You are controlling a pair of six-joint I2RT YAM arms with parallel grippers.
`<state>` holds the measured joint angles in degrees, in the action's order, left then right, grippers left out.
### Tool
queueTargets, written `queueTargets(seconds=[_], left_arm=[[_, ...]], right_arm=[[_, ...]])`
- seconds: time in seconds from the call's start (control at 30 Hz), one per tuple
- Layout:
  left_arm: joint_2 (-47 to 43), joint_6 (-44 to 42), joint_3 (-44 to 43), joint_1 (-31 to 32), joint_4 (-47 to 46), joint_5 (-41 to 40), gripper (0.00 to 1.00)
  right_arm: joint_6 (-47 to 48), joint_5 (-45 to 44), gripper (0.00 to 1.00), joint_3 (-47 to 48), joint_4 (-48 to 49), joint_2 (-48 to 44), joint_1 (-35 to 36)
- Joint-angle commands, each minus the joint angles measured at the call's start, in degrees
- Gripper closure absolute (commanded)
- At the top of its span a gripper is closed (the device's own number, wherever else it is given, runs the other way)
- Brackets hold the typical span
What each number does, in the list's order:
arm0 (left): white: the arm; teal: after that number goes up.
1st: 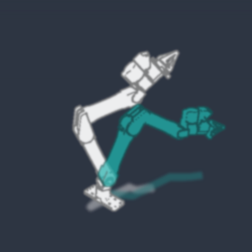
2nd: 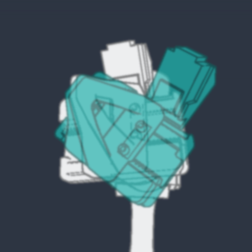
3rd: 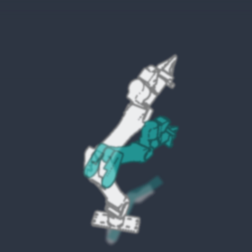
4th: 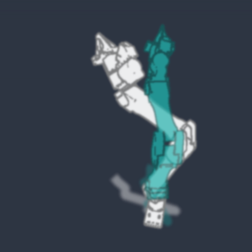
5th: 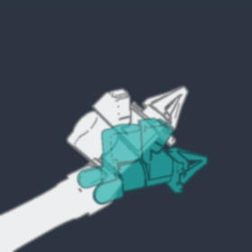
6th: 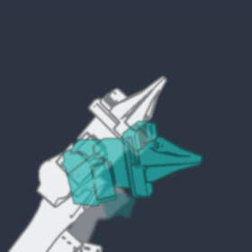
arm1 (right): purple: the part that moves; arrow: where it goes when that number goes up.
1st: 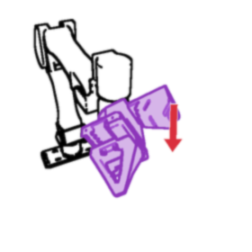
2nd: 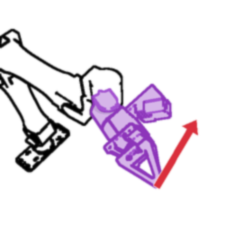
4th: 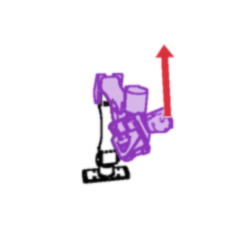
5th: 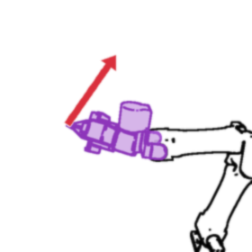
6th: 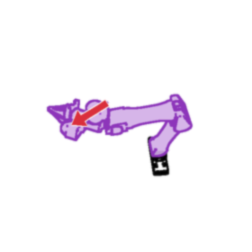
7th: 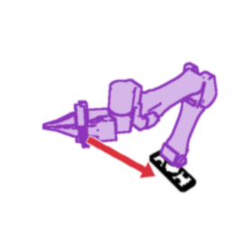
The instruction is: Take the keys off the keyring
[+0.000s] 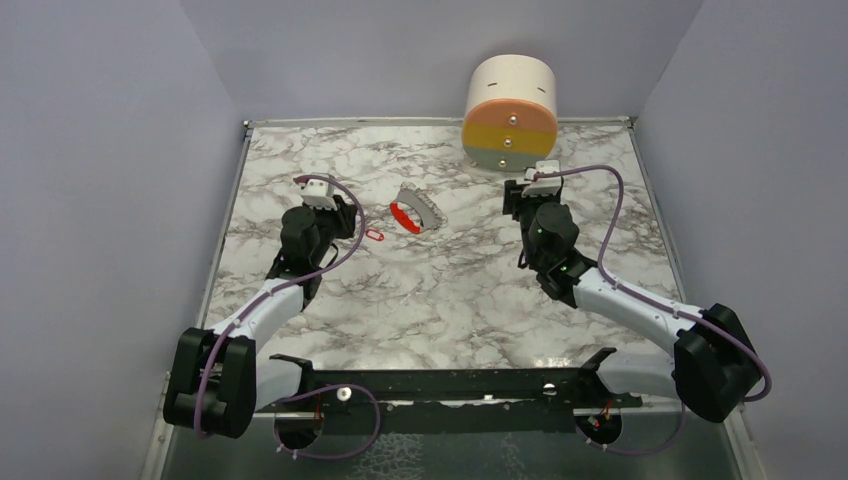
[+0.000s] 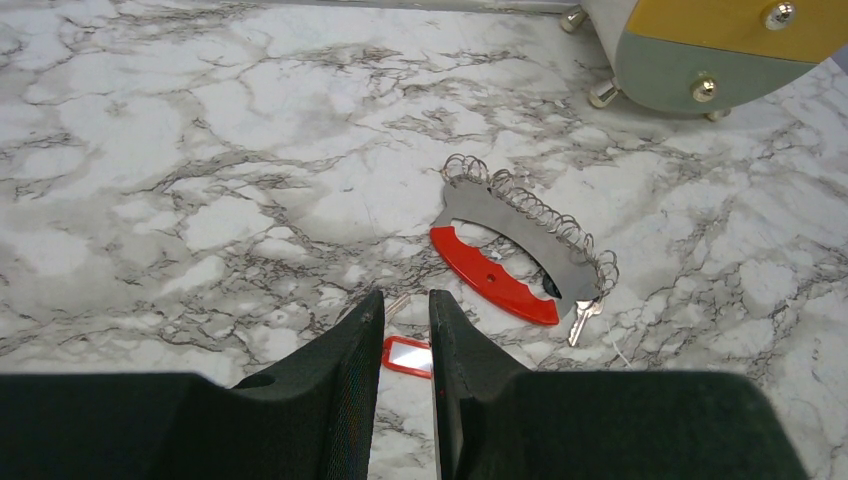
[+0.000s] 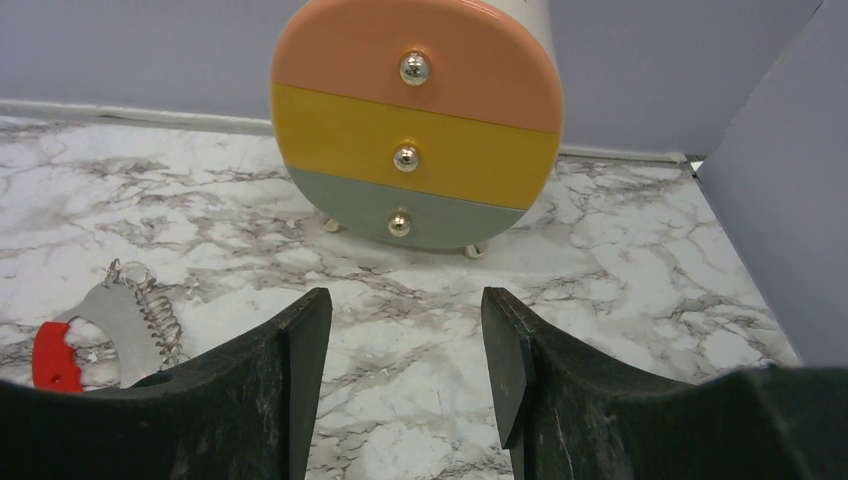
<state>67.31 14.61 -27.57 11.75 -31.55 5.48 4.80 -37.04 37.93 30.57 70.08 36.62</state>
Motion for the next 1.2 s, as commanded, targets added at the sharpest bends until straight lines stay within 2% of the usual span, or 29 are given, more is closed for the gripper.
queueTargets(seconds=[0.0,1.17], left_arm=[[0.2,-0.6,0.3,0.3,-1.0,-1.0,0.75],[1.1,-0.8,0.2,0.2,-0.9,-0.9,0.75]], right_arm=[[0.5,-0.7,0.42,-0.7,2.4,-0.9,-0.2],[0.9,-1.0,0.42,-1.0,3.3,-0.7,-0.2]])
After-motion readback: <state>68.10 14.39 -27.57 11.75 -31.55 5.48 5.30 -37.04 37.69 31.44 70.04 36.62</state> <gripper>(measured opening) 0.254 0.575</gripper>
